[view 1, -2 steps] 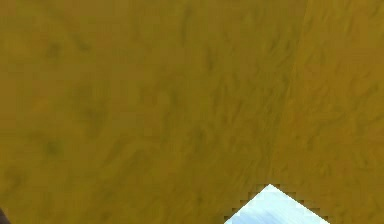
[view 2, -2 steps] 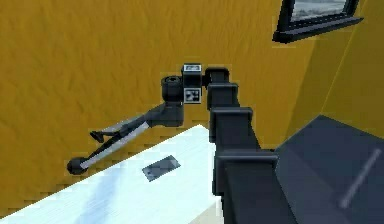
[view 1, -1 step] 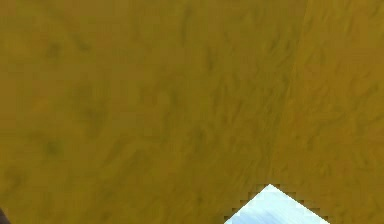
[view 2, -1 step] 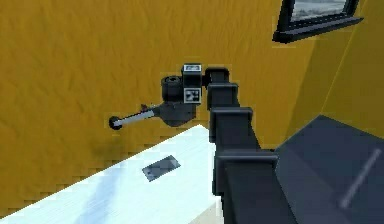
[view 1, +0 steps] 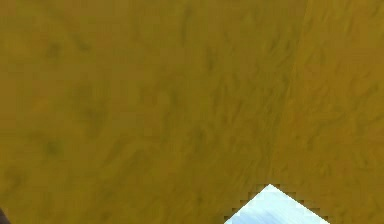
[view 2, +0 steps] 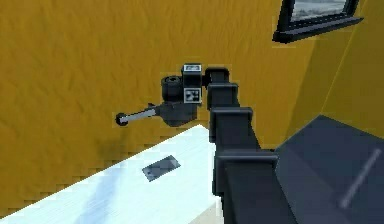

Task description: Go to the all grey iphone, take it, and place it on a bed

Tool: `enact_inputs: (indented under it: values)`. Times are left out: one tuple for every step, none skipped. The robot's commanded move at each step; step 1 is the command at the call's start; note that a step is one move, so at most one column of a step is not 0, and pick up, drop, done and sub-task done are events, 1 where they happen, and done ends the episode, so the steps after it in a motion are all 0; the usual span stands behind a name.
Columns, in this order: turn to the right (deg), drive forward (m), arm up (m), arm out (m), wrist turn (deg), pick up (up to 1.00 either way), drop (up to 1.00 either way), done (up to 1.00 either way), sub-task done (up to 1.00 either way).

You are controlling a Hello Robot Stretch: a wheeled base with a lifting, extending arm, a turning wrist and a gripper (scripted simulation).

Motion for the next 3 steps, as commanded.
enact_inputs:
  values:
    - [0.0, 0.00, -0.26, 0.00, 0.0, 0.00, 0.00, 0.00, 0.00]
    - [0.0, 0.00, 0.00, 0.00, 0.0, 1.00, 0.00, 0.00, 0.00]
    - [0.0, 0.00, 0.10, 0.00, 0.0, 0.00, 0.00, 0.00, 0.00]
